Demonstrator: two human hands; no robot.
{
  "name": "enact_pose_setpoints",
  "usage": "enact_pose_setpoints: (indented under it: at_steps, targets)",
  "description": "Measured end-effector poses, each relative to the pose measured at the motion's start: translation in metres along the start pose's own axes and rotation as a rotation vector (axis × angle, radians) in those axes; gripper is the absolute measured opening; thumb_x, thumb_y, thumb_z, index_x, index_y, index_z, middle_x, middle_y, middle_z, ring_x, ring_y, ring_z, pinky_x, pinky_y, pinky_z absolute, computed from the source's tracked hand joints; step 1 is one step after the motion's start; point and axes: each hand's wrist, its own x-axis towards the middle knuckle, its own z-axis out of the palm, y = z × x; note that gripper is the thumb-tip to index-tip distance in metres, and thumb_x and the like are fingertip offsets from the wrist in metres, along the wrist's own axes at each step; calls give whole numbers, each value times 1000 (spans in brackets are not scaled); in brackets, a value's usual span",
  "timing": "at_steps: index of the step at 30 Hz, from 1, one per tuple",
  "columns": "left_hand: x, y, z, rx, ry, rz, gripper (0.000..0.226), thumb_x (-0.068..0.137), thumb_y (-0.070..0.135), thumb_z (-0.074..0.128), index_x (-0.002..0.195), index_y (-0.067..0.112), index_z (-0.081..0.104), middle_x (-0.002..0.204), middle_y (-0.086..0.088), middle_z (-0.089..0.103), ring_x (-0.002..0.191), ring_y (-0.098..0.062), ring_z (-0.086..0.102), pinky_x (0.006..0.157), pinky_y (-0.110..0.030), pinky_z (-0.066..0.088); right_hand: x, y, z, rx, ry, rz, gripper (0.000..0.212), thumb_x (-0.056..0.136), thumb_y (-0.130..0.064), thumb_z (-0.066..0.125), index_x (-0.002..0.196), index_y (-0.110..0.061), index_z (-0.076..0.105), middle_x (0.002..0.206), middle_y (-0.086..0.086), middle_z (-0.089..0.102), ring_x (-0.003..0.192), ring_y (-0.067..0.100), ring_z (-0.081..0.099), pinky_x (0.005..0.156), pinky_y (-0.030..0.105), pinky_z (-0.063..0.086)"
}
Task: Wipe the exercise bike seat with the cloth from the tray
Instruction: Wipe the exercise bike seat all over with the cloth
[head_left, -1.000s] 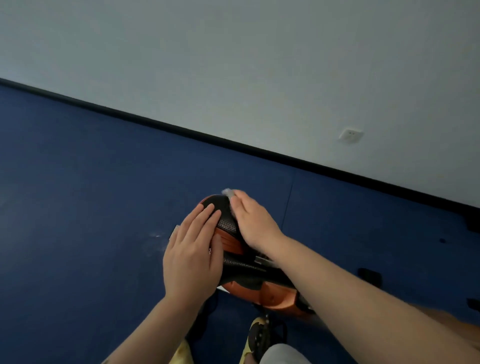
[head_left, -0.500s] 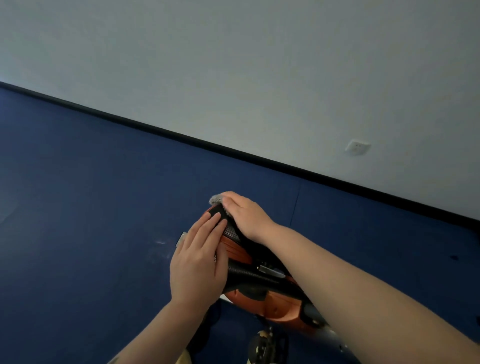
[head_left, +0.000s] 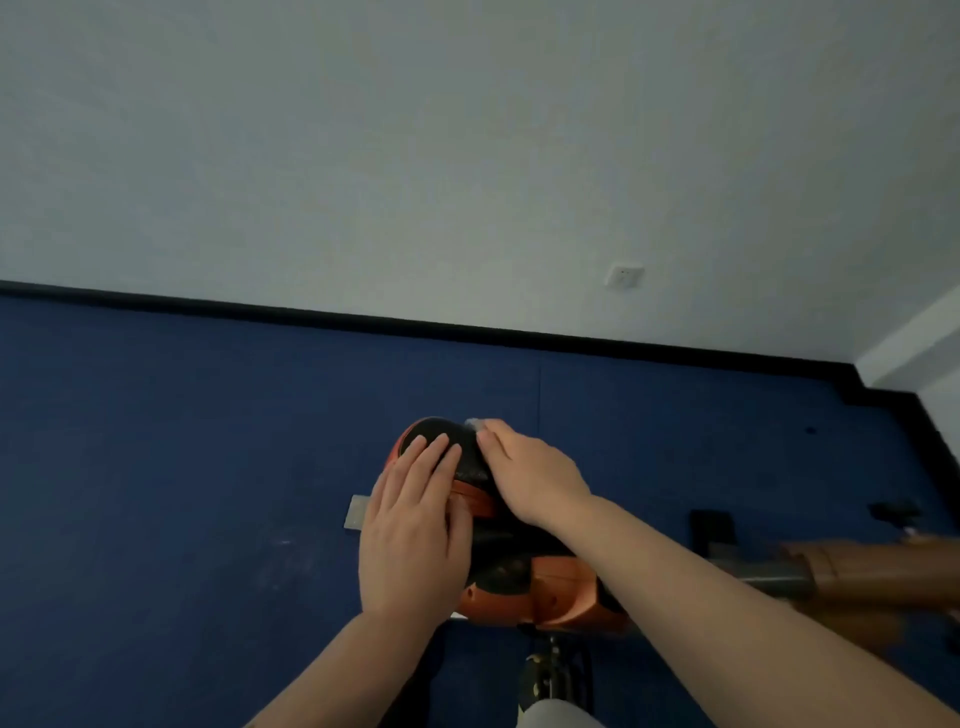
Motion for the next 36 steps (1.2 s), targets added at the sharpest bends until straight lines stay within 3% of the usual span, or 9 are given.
enact_pose_setpoints:
  at_steps: [3, 7, 13, 17, 20, 25, 28, 32, 36]
  targets:
    - [5, -8, -8, 10, -75, 62, 45, 89, 32, 38, 133, 26, 47, 138, 7, 47, 130, -10, 31, 109, -32, 21, -17, -4, 9, -11, 168, 2, 44, 100, -53, 15, 139, -46, 35, 127, -8, 60, 105, 17, 61, 77, 37, 48]
    - [35, -25, -23, 74, -175, 269, 45, 90, 39, 31, 129, 28, 49, 128, 9, 51, 119, -13, 39, 103, -34, 30, -49, 16, 10, -88, 281, -11, 42, 100, -51, 21, 133, -41, 45, 118, -12, 62, 103, 14, 60, 83, 40, 47]
    - [62, -33, -2, 40, -370, 575, 50, 93, 48, 22, 138, 34, 37, 147, 13, 35, 139, -7, 20, 116, -35, 9, -50, 20, 18, -220, 391, 279, 39, 101, -44, 24, 111, -33, 60, 102, -5, 66, 95, 22, 60, 77, 39, 39]
    - [64, -38, 0, -4, -316, 579, 51, 91, 47, 21, 133, 32, 45, 140, 12, 46, 136, -7, 30, 115, -33, 11, -35, -17, 37, -225, 504, 256, 41, 102, -43, 24, 123, -28, 56, 114, -3, 65, 103, 23, 59, 89, 39, 37]
    - [65, -37, -2, -10, -323, 585, 51, 91, 48, 20, 133, 34, 46, 140, 14, 46, 135, -7, 30, 115, -32, 9, -48, -2, 33, -182, 489, 233, 40, 102, -44, 26, 123, -30, 57, 116, -5, 65, 106, 20, 57, 93, 37, 37]
    - [67, -37, -4, -26, -342, 564, 50, 91, 48, 20, 132, 36, 47, 140, 17, 44, 135, -4, 28, 115, -30, 7, -70, 44, 19, 48, 437, 440, 39, 98, -45, 20, 107, -40, 58, 101, -9, 59, 94, 16, 46, 81, 39, 45]
    - [68, -37, -4, -47, -348, 556, 48, 91, 47, 22, 131, 37, 47, 140, 17, 45, 135, -3, 29, 114, -29, 7, -52, 24, 24, -69, 517, 563, 46, 96, -42, 18, 102, -31, 62, 100, -4, 62, 97, 21, 50, 85, 39, 41]
    - [66, -38, -6, -46, -357, 547, 46, 91, 46, 25, 130, 35, 48, 139, 15, 47, 134, -4, 31, 114, -27, 6, -47, -16, 51, -151, 638, 352, 49, 99, -44, 17, 114, -29, 61, 112, -9, 65, 108, 16, 54, 108, 40, 30]
    - [67, -38, -4, -63, -354, 557, 44, 91, 46, 28, 129, 36, 49, 138, 17, 46, 134, -3, 30, 114, -30, 10, -69, 28, 41, -37, 671, 246, 48, 98, -49, 20, 113, -32, 63, 109, -12, 65, 104, 13, 54, 98, 36, 38]
